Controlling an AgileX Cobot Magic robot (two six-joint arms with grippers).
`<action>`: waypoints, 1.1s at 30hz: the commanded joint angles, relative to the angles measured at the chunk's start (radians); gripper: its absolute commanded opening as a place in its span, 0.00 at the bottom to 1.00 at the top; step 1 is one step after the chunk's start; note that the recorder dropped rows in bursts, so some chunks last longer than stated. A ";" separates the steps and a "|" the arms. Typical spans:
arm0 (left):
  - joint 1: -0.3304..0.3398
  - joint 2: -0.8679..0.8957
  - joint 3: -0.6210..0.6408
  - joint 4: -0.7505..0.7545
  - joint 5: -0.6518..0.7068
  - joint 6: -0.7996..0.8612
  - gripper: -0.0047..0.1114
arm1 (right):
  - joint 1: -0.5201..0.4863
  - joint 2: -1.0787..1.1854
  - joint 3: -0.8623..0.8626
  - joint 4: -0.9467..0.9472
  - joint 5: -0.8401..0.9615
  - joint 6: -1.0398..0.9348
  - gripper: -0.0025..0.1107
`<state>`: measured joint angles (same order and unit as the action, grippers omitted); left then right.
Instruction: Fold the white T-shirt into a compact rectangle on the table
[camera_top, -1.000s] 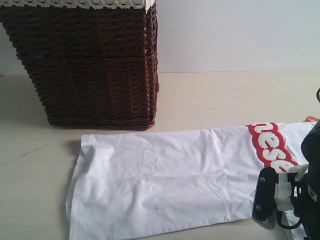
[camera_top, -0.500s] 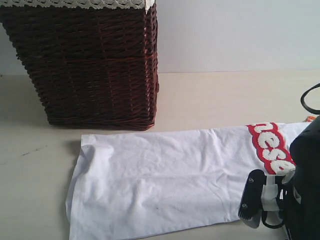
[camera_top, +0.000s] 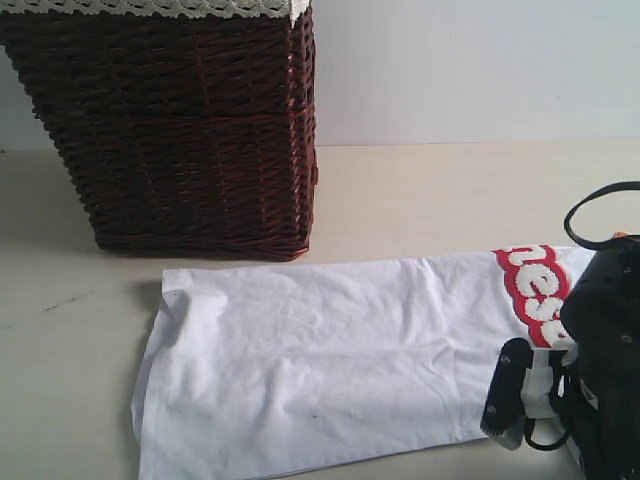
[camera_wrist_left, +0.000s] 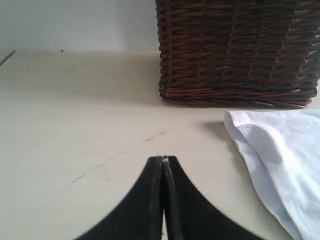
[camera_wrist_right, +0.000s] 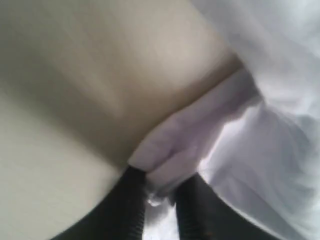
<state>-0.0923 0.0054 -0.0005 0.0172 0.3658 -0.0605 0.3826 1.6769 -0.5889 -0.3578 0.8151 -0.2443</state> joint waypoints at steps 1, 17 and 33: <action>0.003 -0.005 0.001 0.001 -0.012 0.000 0.04 | 0.002 -0.035 -0.084 0.092 0.103 -0.106 0.02; 0.003 -0.005 0.001 0.001 -0.012 0.000 0.04 | 0.002 -0.105 -0.328 -0.056 0.406 -0.463 0.02; 0.003 -0.005 0.001 0.001 -0.012 0.000 0.04 | 0.002 -0.102 -0.348 -0.326 -0.073 -0.425 0.52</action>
<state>-0.0923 0.0054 -0.0005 0.0172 0.3658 -0.0605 0.3826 1.5798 -0.9292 -0.6701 0.8734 -0.7222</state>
